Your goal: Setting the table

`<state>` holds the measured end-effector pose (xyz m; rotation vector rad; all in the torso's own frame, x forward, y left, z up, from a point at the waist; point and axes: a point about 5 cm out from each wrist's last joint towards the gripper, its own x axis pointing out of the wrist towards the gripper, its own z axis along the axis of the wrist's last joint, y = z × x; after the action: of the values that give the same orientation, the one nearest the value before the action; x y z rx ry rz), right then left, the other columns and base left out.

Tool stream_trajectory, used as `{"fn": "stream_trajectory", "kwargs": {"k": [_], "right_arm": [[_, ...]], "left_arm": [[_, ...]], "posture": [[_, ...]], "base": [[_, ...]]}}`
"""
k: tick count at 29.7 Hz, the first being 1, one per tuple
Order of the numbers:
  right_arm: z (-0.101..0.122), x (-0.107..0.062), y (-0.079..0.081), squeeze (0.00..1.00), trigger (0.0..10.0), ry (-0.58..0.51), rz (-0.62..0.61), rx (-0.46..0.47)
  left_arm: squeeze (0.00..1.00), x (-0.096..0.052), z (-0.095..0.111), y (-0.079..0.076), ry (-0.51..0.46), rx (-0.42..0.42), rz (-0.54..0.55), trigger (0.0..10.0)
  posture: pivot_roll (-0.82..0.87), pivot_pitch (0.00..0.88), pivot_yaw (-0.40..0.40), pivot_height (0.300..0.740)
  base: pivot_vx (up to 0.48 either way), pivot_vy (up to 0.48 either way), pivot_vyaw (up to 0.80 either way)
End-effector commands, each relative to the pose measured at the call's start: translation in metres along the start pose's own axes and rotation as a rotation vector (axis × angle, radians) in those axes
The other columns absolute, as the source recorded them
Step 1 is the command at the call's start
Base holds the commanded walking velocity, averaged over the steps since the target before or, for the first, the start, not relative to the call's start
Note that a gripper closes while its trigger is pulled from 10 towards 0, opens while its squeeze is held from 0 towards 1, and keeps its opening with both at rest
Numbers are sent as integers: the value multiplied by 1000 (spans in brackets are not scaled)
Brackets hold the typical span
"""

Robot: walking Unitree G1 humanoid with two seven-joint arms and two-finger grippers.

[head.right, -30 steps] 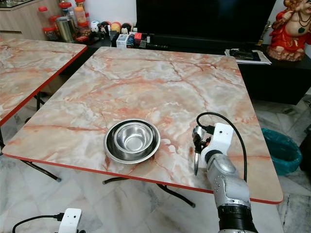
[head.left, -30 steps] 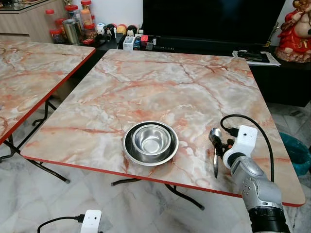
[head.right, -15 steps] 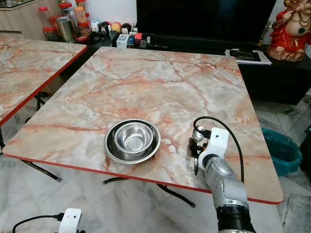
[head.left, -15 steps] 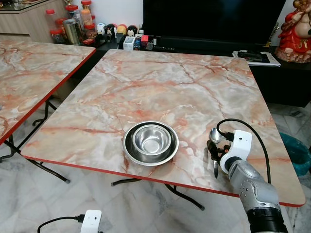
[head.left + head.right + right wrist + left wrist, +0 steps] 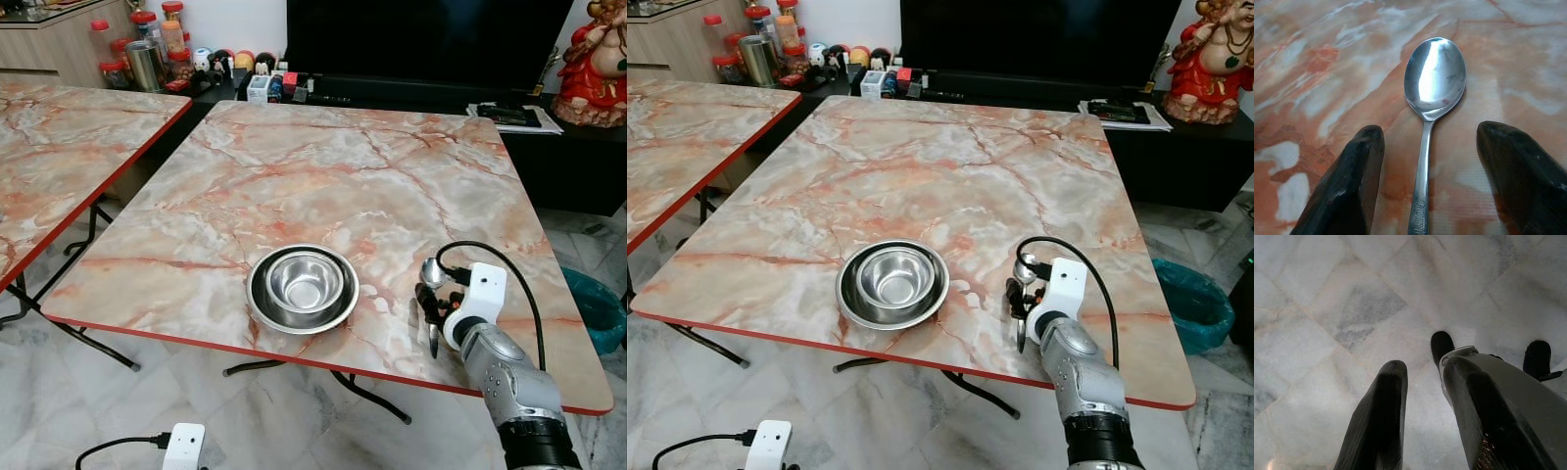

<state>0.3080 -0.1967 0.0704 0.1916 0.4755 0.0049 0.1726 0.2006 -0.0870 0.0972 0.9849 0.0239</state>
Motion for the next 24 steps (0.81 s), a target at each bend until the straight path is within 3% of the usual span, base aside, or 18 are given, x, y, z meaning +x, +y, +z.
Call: {"fn": "stream_trajectory", "kwargs": {"k": [1,8,16,17,18,19,20,21,24], "right_arm": [[-11,1,0,0,10000,45,8,-18],[-14,1,3,0,10000,64,31,-90],[-19,2,4,0,10000,72,32,-93],[-21,3,3,0,9373,74,31,-94],[-21,3,3,0,9373,74,31,-94],[-22,3,3,0,4941,75,30,-95],[-22,3,3,0,1961,76,29,-95],[-22,3,3,0,0,75,29,-95],[-22,3,3,0,0,75,30,-98]], "left_arm": [[0,0,-3,-1,20,7,-10,10000],[0,0,-3,-1,20,8,-10,10000],[0,0,-3,-1,20,7,-10,10000],[0,0,-3,-1,20,7,-10,10000],[0,0,-3,-1,20,7,-10,10000],[0,0,-3,-2,20,7,-10,10000],[0,0,-3,-2,20,7,-10,10000],[0,0,-3,-2,20,7,-10,10000],[0,0,-3,-1,20,7,-10,10000]], "posture": [[2,22,0,736],[4,21,-1,736],[5,22,-1,736],[4,21,-1,736],[4,21,-1,736],[4,21,-2,736],[6,22,-3,736],[6,22,-3,736],[5,23,-3,736]], "base": [[0,0,0],[0,0,0],[0,0,0],[0,0,0],[0,0,0],[0,0,0],[0,0,0],[0,0,0],[0,0,0]]}}
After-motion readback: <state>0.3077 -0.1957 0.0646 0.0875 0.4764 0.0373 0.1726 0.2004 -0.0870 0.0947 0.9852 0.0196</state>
